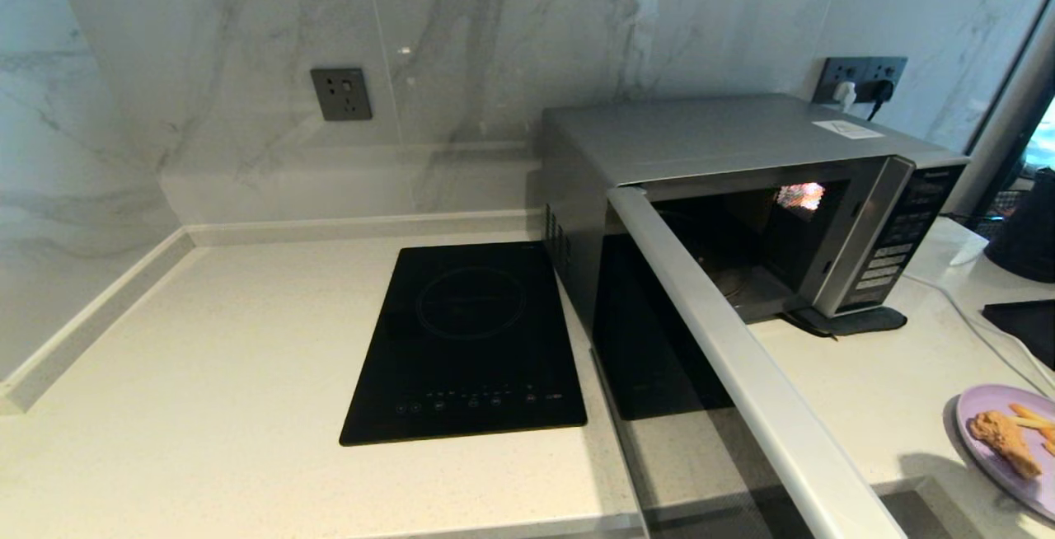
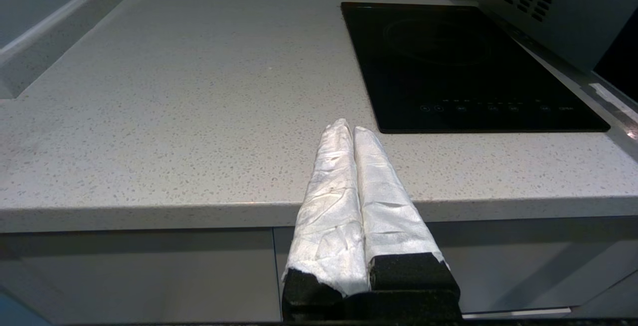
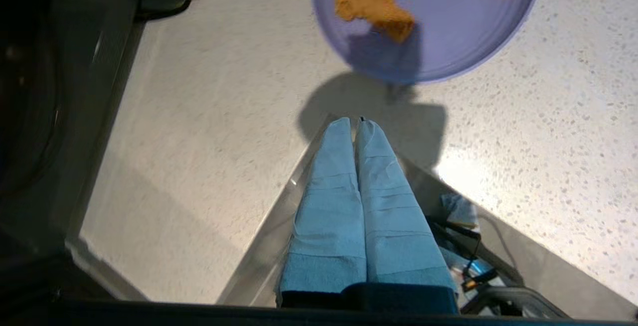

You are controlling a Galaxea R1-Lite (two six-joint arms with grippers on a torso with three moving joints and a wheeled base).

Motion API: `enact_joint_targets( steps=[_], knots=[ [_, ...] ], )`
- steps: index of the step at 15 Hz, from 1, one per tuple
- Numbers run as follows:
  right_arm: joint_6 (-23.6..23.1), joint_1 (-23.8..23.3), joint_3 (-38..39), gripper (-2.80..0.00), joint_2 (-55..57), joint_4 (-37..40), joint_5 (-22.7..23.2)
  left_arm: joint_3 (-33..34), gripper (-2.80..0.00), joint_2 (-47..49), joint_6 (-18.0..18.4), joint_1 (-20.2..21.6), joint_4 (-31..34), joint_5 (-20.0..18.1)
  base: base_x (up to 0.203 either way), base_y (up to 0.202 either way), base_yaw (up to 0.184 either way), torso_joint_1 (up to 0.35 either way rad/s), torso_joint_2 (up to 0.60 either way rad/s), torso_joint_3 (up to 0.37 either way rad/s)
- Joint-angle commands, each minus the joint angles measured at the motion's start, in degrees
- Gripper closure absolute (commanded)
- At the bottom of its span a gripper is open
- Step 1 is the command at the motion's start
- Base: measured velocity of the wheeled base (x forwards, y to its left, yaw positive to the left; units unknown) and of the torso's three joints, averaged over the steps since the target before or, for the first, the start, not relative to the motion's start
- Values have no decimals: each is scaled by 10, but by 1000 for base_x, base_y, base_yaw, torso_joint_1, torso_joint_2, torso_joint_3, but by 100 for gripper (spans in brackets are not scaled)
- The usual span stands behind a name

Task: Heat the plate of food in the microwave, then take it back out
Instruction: Put the plate in the microwave oven

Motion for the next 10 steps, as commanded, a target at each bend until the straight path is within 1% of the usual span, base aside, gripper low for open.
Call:
enact_joint_targets(
  steps=[1, 3, 5, 10],
  knots=[
    [-2, -42, 23, 0, 41, -28, 16, 0, 0, 0, -1, 0, 0, 0, 0, 0, 0, 0, 0, 0],
    [-3, -43, 24, 0, 52, -36, 18, 0, 0, 0, -1, 0, 0, 0, 0, 0, 0, 0, 0, 0],
    [0, -45, 27, 0, 67, -73, 18, 0, 0, 0, -1, 0, 0, 0, 0, 0, 0, 0, 0, 0],
    [0, -75, 22, 0, 115, -122, 21, 0, 0, 0, -1, 0, 0, 0, 0, 0, 0, 0, 0, 0]
  ],
)
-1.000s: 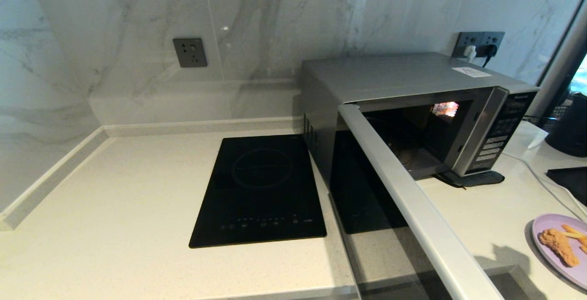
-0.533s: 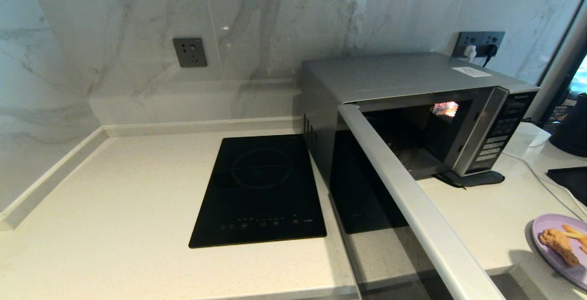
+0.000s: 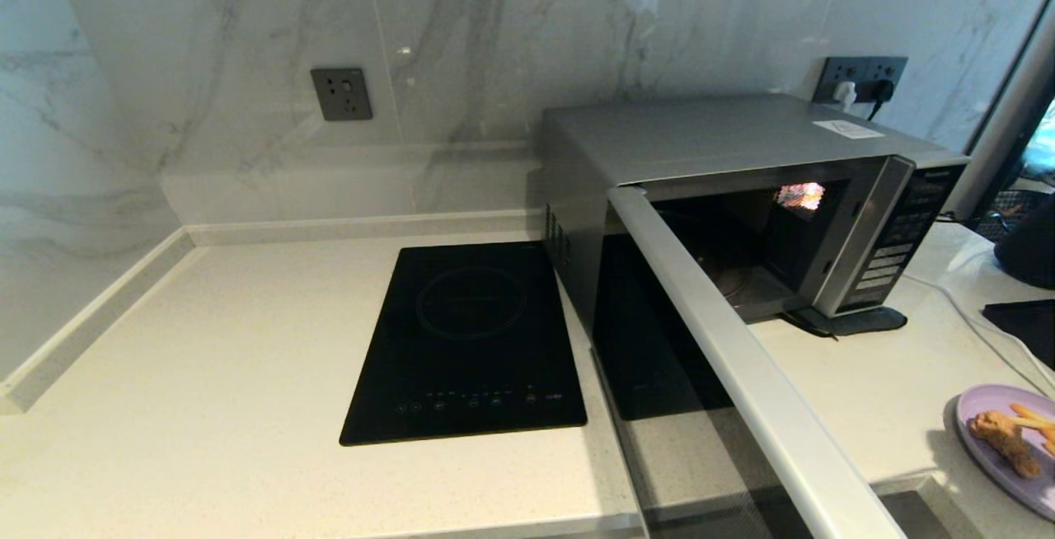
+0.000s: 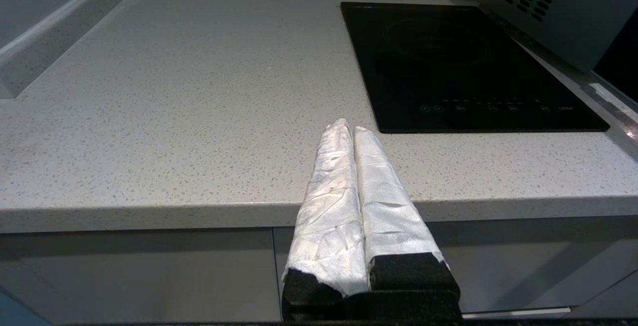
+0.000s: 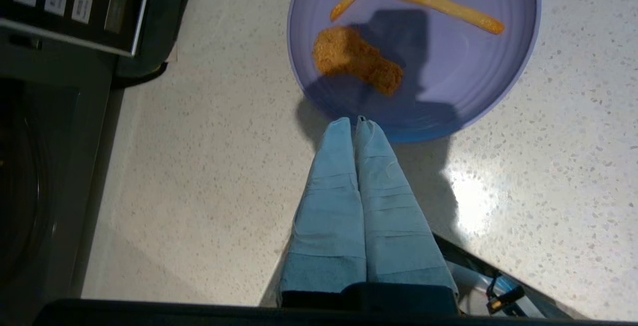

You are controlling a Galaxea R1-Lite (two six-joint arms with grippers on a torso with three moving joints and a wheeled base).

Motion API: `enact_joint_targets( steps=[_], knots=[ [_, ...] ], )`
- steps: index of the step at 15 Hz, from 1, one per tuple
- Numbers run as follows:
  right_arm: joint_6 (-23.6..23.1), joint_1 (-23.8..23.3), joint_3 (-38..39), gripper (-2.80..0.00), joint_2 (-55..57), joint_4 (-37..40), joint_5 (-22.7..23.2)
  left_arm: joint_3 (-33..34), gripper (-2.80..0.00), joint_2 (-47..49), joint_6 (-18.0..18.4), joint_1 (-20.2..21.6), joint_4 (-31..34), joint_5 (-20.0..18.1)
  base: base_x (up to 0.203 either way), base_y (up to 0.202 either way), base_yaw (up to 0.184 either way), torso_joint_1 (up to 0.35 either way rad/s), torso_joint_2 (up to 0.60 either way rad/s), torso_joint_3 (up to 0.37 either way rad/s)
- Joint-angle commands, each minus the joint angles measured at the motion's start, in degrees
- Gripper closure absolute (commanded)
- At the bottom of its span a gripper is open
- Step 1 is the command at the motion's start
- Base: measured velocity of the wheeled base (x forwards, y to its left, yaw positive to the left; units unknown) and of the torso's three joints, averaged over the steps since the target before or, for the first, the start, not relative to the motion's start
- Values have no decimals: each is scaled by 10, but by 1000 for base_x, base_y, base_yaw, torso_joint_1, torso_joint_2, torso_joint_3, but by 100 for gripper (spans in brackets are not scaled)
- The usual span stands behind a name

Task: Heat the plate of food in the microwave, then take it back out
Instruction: Put the plate in the microwave oven

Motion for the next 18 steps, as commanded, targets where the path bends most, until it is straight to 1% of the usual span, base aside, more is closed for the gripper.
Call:
enact_joint_targets(
  steps=[1, 3, 6, 13, 15, 18],
  knots=[
    [0, -14, -11, 0, 35, -3, 10, 0, 0, 0, -1, 0, 0, 0, 0, 0, 0, 0, 0, 0],
    [-2, -27, -23, 0, 56, -3, 30, 0, 0, 0, -1, 0, 0, 0, 0, 0, 0, 0, 0, 0],
    [-2, -41, -23, 0, 72, -1, 36, 0, 0, 0, 0, 0, 0, 0, 0, 0, 0, 0, 0, 0],
    [-11, -137, -8, 0, 108, 0, 35, 0, 0, 0, 0, 0, 0, 0, 0, 0, 0, 0, 0, 0],
    [-12, -149, -7, 0, 113, 0, 35, 0, 0, 0, 0, 0, 0, 0, 0, 0, 0, 0, 0, 0],
    [-14, -152, -7, 0, 117, 0, 34, 0, 0, 0, 0, 0, 0, 0, 0, 0, 0, 0, 0, 0]
  ],
)
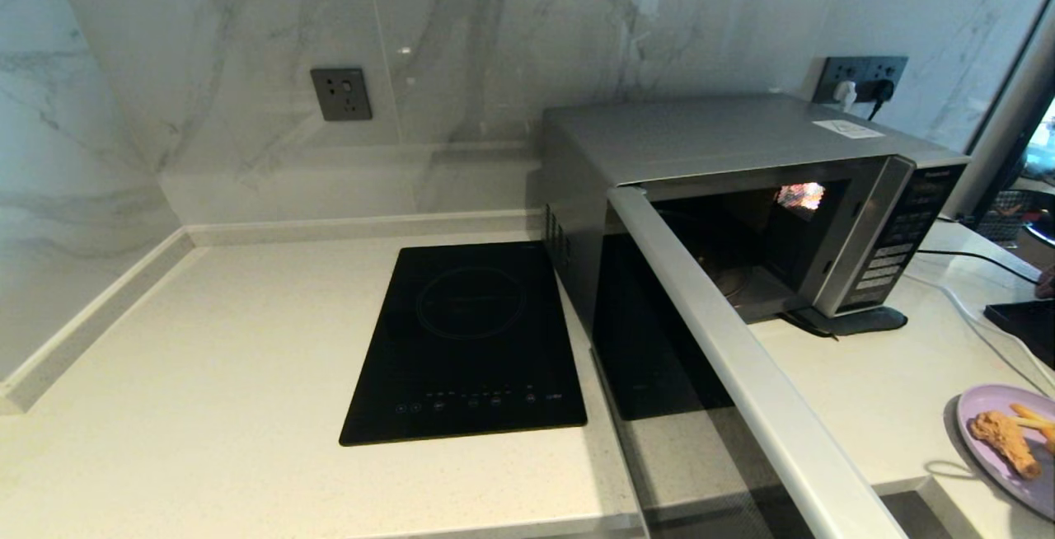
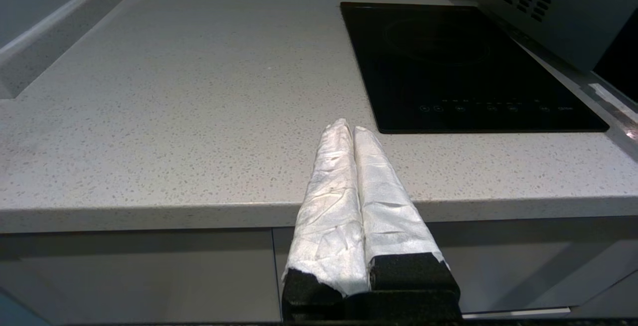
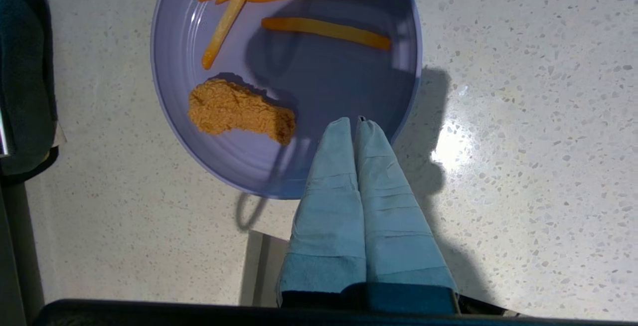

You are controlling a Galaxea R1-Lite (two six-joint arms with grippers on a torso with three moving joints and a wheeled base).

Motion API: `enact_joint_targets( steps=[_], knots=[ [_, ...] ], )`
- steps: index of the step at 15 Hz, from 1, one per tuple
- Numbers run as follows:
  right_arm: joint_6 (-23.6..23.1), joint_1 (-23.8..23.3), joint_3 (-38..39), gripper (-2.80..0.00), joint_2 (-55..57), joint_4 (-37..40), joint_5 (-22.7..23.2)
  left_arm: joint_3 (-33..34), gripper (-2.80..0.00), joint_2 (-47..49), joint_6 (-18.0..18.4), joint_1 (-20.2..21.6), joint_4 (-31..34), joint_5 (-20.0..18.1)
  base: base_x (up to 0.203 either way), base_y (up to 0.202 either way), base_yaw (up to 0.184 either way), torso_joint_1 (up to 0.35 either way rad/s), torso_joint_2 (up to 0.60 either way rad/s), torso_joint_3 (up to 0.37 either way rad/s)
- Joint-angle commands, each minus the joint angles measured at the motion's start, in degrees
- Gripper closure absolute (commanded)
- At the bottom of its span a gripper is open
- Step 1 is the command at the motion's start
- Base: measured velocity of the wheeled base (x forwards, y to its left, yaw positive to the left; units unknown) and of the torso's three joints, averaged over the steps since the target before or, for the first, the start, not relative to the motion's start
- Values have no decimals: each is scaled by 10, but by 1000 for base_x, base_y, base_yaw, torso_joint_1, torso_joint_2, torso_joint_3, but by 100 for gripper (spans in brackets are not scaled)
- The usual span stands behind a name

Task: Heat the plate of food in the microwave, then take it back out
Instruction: Put the plate in the microwave oven

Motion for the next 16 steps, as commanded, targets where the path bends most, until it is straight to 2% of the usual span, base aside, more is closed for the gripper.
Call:
enact_joint_targets(
  steps=[1, 2, 3, 9, 13, 16],
  knots=[
    [2, -3, 1, 0, 5, 2, 0, 0, 0, 0, 0, 0, 0, 1, 0, 0, 0, 0, 0, 0],
    [2, -3, 2, 0, 6, 2, 0, 0, 0, 0, 0, 0, 0, 1, 0, 0, 0, 0, 0, 0],
    [0, -3, 4, -280, 9, 1, 0, 0, 0, 0, 0, 0, 0, 1, 0, 0, 0, 0, 0, 0],
    [6, -12, 1, -280, 27, 10, -2, 0, 0, 0, 0, 0, 0, 1, 0, 0, 0, 0, 0, 0],
    [2, -28, -16, -280, 35, 101, -4, 0, 0, 0, 0, 0, 0, 1, 0, 0, 0, 0, 0, 0],
    [1, -30, -21, -280, 41, 108, -4, 0, 0, 0, 0, 0, 0, 1, 0, 0, 0, 0, 0, 0]
  ],
)
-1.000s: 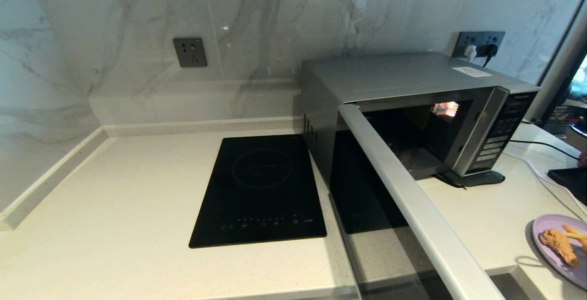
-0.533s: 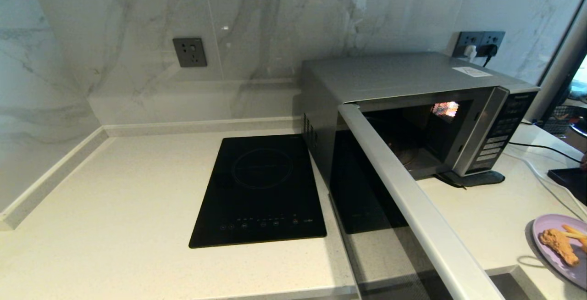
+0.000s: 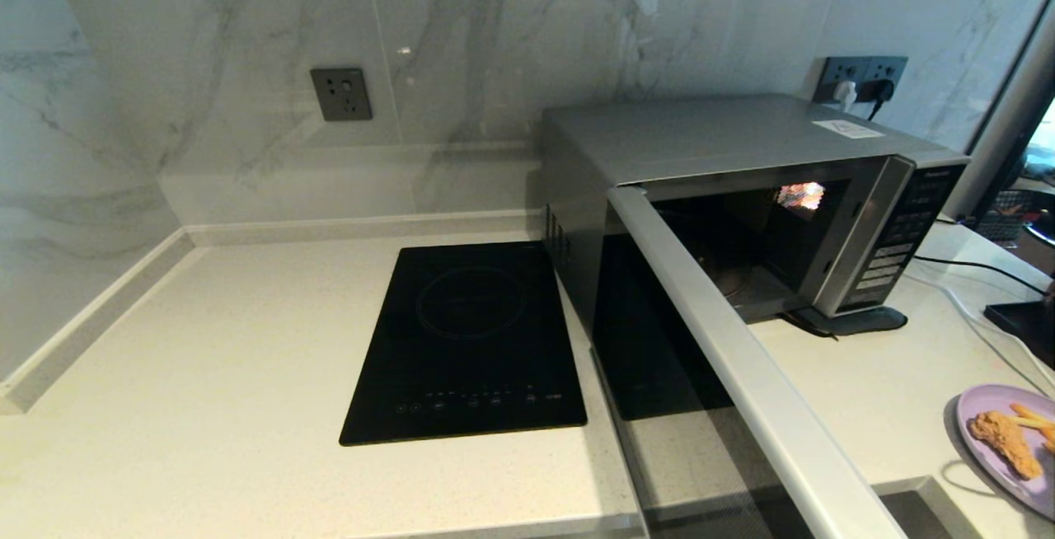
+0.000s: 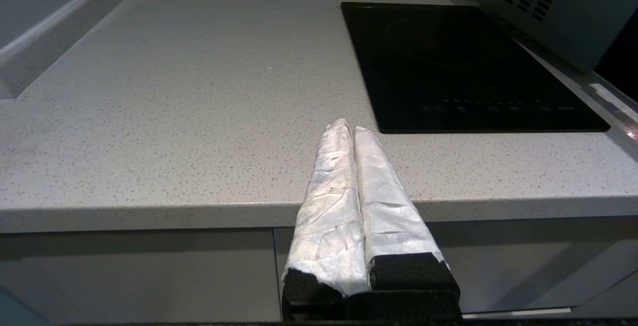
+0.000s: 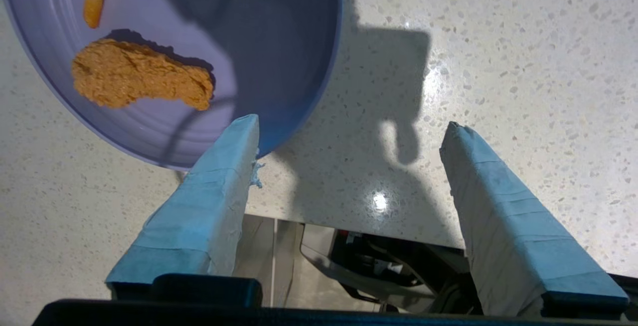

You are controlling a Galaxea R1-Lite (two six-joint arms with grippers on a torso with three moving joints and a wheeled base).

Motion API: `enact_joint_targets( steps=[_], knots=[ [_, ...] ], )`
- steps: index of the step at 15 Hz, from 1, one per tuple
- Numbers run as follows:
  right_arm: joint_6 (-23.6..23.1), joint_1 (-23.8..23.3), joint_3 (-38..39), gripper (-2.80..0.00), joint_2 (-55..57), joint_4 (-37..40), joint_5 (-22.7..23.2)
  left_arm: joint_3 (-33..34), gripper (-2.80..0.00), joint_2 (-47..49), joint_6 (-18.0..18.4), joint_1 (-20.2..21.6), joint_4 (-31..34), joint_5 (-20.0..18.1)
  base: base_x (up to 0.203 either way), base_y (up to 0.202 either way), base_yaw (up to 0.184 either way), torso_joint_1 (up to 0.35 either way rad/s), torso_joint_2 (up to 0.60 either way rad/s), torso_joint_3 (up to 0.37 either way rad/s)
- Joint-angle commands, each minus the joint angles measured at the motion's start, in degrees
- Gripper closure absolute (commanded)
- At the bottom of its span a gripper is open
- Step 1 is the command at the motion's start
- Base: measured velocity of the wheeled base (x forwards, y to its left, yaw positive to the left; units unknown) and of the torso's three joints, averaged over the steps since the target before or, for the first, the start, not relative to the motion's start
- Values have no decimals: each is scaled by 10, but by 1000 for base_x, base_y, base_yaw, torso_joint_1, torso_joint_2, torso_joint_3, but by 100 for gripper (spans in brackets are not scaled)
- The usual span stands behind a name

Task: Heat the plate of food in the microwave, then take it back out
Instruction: Put the plate in the microwave oven

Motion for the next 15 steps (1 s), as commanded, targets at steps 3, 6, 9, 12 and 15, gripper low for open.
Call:
enact_joint_targets(
  steps=[3, 6, 9, 12, 15],
  knots=[
    [3, -1, -5, -280, 29, -1, 0, 0, 0, 0, 0, 0, 0, 0, 0, 0, 0, 0, 0, 0],
    [6, -2, -8, -280, 52, -1, -3, 0, 0, 0, 0, 0, 0, 0, 0, 0, 0, 0, 0, 0],
    [21, -2, -16, -280, 81, -1, -10, 0, 0, 0, 0, 0, 0, 0, 0, 0, 0, 0, 0, 0],
    [35, -2, -34, -280, 116, -1, -9, 0, 0, 0, 0, 0, 0, 0, 0, 0, 0, 0, 0, 0],
    [46, -2, -60, -280, 150, -2, -8, 0, 0, 0, 0, 0, 0, 0, 0, 0, 0, 0, 0, 0]
  ],
)
